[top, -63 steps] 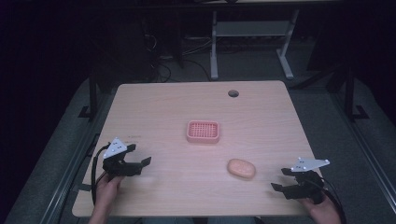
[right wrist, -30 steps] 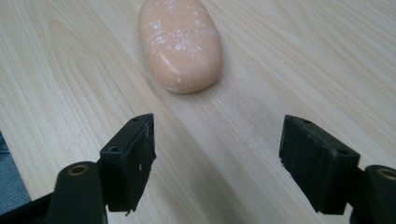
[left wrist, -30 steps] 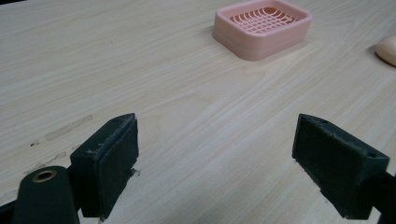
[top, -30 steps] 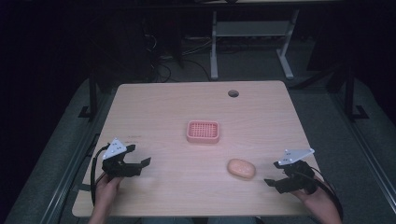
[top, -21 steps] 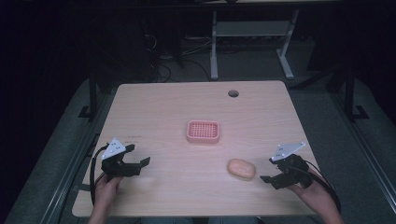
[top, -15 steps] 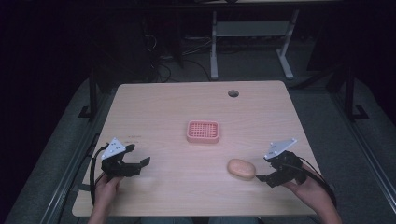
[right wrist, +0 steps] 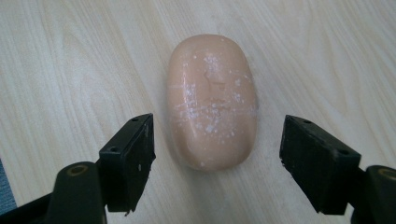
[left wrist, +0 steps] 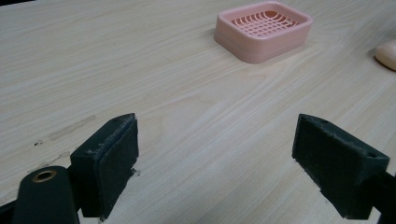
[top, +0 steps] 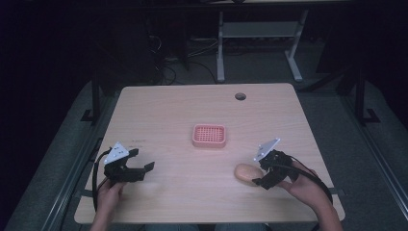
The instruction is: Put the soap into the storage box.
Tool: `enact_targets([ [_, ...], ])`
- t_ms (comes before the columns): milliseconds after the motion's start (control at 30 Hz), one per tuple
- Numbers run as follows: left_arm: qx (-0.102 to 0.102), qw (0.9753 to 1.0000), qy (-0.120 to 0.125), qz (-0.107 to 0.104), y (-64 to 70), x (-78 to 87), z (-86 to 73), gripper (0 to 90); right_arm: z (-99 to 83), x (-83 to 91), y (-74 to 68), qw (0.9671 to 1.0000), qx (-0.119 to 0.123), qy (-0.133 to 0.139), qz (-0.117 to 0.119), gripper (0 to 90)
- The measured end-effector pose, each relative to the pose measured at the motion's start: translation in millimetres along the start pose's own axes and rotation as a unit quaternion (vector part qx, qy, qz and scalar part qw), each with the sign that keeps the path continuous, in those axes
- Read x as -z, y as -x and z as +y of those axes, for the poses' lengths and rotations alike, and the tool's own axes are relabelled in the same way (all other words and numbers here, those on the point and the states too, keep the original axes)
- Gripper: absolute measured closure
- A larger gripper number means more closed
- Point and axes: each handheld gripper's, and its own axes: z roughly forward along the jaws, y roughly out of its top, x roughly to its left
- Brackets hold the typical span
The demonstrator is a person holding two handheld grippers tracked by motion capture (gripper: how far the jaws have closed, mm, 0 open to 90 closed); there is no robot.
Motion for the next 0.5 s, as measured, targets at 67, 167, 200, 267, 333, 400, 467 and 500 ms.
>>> enact_targets([
  [67,0.0,1.0,0.0,0.0,0.1,-0.2,-0.1,14.2,2.8,-1.3,0.6,1.0,0.002,-0.004,0.002,25.9],
  [167,-0.001,1.0,-0.001,-0.001,0.3,-0.5,0.0,14.3,5.3,-2.4,1.4,1.0,0.004,-0.007,0.003,25.9],
  [200,-0.001,1.0,-0.001,-0.001,0.3,-0.6,0.0,14.3,6.7,-3.3,1.8,0.9999,0.008,-0.01,0.002,25.9],
  [267,0.0,1.0,0.0,-0.001,0.0,-0.5,0.0,14.3,11.1,-6.7,2.2,0.9998,0.014,-0.015,0.008,26.0],
  [333,0.001,1.0,-0.002,0.0,-0.1,-0.2,0.1,14.3,12.1,-7.6,2.0,0.9997,0.012,-0.017,0.01,25.9],
  [400,0.002,1.0,0.0,-0.001,-0.2,-0.1,0.1,14.3,14.3,-11.4,2.8,0.9995,0.016,-0.024,0.014,25.9],
  [467,0.002,1.0,0.0,0.0,-0.3,0.1,0.0,14.3,16.3,-15.0,2.9,0.9992,0.015,-0.033,0.018,25.9],
  [500,0.003,1.0,0.0,0.0,-0.3,0.1,0.1,14.3,17.2,-16.1,3.5,0.999,0.018,-0.037,0.017,25.9],
])
